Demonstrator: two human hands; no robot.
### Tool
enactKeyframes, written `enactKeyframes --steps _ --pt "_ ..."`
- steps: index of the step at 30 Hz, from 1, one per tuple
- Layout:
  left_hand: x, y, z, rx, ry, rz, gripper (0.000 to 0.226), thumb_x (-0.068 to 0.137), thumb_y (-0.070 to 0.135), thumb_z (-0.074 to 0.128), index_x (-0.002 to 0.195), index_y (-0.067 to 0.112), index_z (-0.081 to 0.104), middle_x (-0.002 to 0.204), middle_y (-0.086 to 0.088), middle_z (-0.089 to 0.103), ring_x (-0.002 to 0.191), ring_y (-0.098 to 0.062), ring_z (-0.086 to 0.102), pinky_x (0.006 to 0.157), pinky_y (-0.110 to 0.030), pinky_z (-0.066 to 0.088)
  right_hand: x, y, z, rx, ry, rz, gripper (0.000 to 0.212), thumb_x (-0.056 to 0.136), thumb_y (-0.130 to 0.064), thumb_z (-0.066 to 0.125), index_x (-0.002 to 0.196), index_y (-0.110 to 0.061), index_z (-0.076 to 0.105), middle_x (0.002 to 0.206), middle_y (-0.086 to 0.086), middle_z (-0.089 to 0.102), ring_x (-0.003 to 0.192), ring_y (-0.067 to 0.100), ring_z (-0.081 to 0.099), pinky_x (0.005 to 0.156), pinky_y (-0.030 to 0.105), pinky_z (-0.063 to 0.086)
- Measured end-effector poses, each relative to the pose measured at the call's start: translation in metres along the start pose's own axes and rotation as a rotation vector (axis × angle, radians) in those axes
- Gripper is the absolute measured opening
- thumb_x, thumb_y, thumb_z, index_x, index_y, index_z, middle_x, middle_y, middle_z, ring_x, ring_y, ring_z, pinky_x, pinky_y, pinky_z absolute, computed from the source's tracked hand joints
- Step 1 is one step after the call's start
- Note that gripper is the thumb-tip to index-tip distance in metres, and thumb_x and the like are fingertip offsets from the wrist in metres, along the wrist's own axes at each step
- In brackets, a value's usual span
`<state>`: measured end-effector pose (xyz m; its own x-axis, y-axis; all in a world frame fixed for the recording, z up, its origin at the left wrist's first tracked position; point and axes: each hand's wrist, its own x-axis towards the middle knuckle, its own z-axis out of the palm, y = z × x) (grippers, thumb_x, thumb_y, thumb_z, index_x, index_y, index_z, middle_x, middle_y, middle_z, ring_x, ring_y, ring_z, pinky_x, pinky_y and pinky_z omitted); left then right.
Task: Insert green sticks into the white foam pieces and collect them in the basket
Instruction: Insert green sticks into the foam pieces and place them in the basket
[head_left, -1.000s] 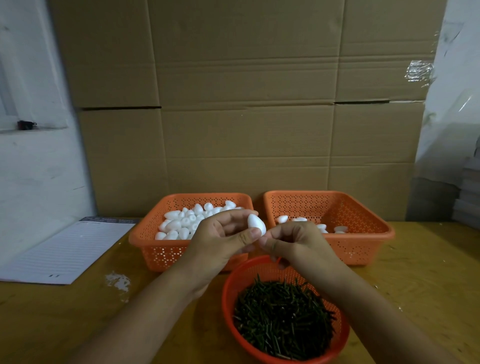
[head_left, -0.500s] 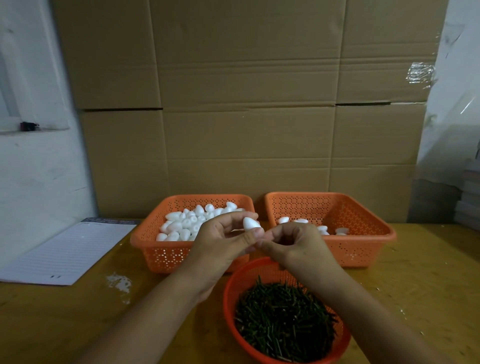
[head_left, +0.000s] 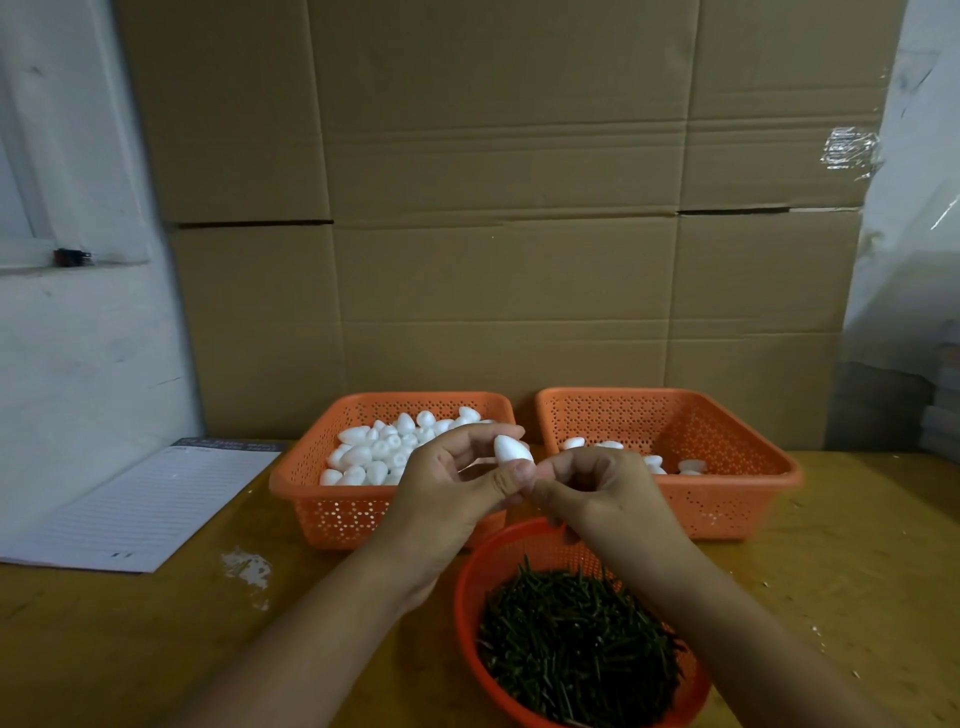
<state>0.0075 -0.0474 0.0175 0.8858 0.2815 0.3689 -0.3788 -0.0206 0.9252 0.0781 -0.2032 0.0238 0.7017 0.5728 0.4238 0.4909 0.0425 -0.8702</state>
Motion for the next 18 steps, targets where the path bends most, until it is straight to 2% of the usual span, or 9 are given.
enactKeyframes --steps 4,8,14,18 --pt "0.0009 0.0048 -0.0007 -0.047 0.028 0.002 0.041 0.068 0.03 0.084 0.106 0.016 0.075 0.107 -0.005 0.075 0.103 -0.025 0.072 0.09 -0.04 0.059 0.0016 -0.0001 -0.0003 0.021 -0.001 0.012 0.009 0.088 -0.016 0.073 0.079 -0.015 0.074 0.058 -0.004 0.064 0.052 0.011 0.054 0.048 0.021 0.044" --pt "0.001 0.0081 0.0007 -0.094 0.063 0.0 0.035 0.063 0.037 0.084 0.096 0.025 0.079 0.093 0.001 0.074 0.092 -0.018 0.071 0.08 -0.03 0.058 0.0016 0.0013 0.0008 0.027 0.007 -0.007 0.02 0.09 -0.012 0.071 0.072 -0.02 0.074 0.058 -0.003 0.065 0.053 0.01 0.056 0.047 0.021 0.046" --pt "-0.0002 0.0105 0.0005 -0.114 0.074 -0.02 0.039 0.063 0.038 0.084 0.098 0.021 0.078 0.096 -0.004 0.074 0.093 -0.02 0.072 0.079 -0.028 0.058 0.0015 0.0004 0.0003 0.055 0.014 -0.031 0.017 0.092 -0.016 0.069 0.077 -0.017 0.077 0.061 0.003 0.064 0.057 0.016 0.057 0.049 0.023 0.046" --pt "-0.0003 0.0103 0.0008 -0.116 0.067 -0.031 0.041 0.063 0.037 0.084 0.1 0.02 0.078 0.096 -0.003 0.075 0.093 -0.018 0.072 0.079 -0.028 0.058 0.001 0.0003 0.0011 0.04 0.034 -0.057 0.018 0.092 -0.016 0.07 0.075 -0.019 0.076 0.061 0.004 0.064 0.057 0.019 0.055 0.05 0.029 0.045"
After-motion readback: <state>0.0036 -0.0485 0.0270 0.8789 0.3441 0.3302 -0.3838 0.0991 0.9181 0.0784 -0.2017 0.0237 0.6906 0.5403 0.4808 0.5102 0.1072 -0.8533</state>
